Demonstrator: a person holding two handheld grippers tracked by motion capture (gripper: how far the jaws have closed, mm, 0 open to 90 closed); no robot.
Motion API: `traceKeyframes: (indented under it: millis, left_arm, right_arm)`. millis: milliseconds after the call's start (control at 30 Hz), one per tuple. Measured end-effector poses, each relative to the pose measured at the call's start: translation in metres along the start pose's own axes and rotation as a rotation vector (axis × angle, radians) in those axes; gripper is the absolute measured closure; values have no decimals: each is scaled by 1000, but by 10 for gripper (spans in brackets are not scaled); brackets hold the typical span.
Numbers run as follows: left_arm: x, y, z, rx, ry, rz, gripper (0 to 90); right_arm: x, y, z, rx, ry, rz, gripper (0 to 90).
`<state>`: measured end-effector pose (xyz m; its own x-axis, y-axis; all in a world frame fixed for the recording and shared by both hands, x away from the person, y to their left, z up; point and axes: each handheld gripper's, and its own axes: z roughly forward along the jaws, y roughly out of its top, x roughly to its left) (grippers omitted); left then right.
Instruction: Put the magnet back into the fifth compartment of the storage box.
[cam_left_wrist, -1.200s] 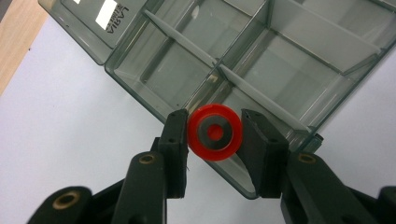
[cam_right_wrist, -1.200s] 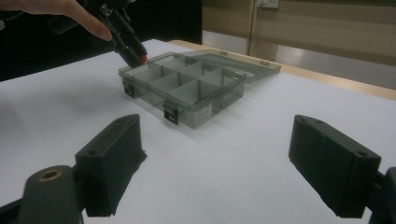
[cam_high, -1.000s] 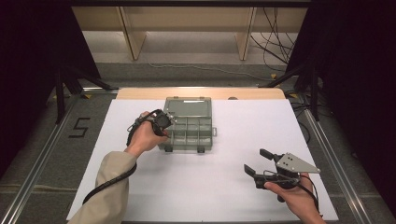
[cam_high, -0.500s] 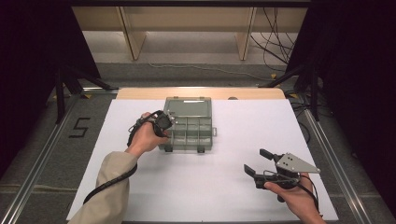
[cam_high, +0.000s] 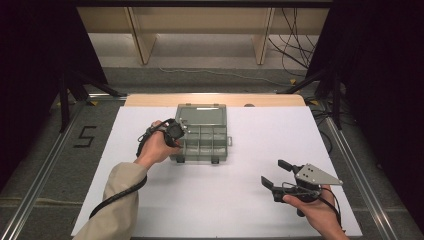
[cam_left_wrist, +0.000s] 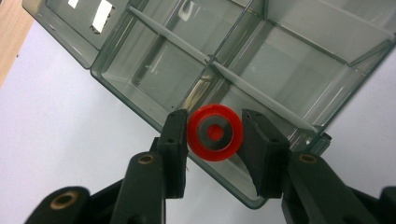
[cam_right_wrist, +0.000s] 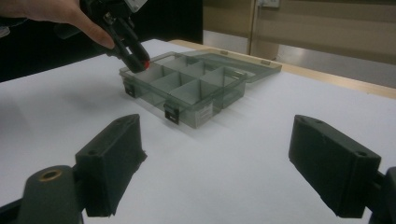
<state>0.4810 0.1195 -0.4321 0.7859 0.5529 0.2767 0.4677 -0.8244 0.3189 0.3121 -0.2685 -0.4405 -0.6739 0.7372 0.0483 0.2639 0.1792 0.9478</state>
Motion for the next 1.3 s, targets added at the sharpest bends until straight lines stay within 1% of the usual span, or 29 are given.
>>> traceKeyframes:
  millis: [133,200,400,433,467,500,533,567,600,633,667,700,733,767,800,833,867,900,933,1000,1033,1067,1100,1133,1167,1200,1233,1267,1300]
  left_arm:
    - [0,0,0,-4,0,-1,601]
    - [1,0,-1,4,0,3,583]
    - [5,-1,-7,-22,-3,-11,515]
    - [5,-1,-9,-31,1,-32,515]
    - [6,-1,-10,-37,2,-30,499]
    - [7,-1,-14,-58,-1,-55,464]
    - [7,-1,-14,-58,-1,-55,439]
    - [8,-1,-16,-83,-13,-74,403]
    - [8,-1,-17,-89,-16,-88,365]
    - [8,-1,-17,-89,-16,-88,319]
    - [9,-1,-18,-95,-19,-90,319]
    - [9,-1,-19,-117,-3,-109,212]
    - [9,-1,-19,-117,-3,-109,160]
    - [10,0,-21,-115,4,-114,160]
    - [10,-1,-22,-129,4,-125,139]
    - [11,-1,-25,-148,14,-140,109]
    - [11,-1,-25,-148,14,-140,80]
    - [12,-1,-26,-152,16,-152,80]
    - [10,-1,-26,-187,30,-189,62]
    - [11,-2,-27,-206,36,-207,47]
    - [14,-2,-29,-218,60,-193,16]
    - [14,-2,-29,-218,60,-193,8]
    - [16,-3,-30,-244,77,-198,2]
    - [16,-3,-30,-244,77,-198,0]
    - [17,-3,-31,-243,74,-210,0]
    - [16,-4,-32,-253,72,-243,0]
    - [17,-4,-34,-247,78,-243,0]
    - [17,-5,-34,-253,74,-251,0]
    - [18,-5,-34,-269,85,-257,0]
  right_arm:
    - [0,0,0,3,1,0,180]
    - [0,-1,2,-18,10,9,180]
    - [0,-1,2,-18,10,9,181]
    - [0,0,1,-7,9,6,180]
    - [0,0,0,2,1,2,180]
    - [0,0,0,2,1,1,180]
    - [0,0,0,2,1,1,180]
    - [0,0,0,3,2,1,180]
    - [0,-1,1,-11,9,9,179]
    - [0,-1,2,-18,10,9,178]
    - [0,-1,2,-18,10,9,178]
    - [0,0,0,3,1,1,177]
    - [0,0,0,3,1,1,177]
    - [0,0,0,3,1,1,176]
    - [-1,0,0,3,1,1,175]
    - [0,-1,2,-18,9,9,174]
    - [0,-1,2,-18,10,10,174]
    - [0,-1,2,-18,10,10,174]
    - [0,-1,2,-18,9,9,173]
    - [0,-1,2,-18,9,11,173]
    - [0,-1,2,-17,9,11,173]
    - [0,-1,2,-17,9,11,173]
    - [0,-1,2,-17,9,11,172]
    - [0,-1,2,-17,9,11,172]
    - [0,-1,2,-11,4,10,172]
    - [-1,-1,1,-9,-7,3,172]
    - [-1,-1,1,-9,-7,3,172]
    - [-1,-1,1,-8,-4,4,172]
    - [-1,-1,2,-6,-3,4,172]
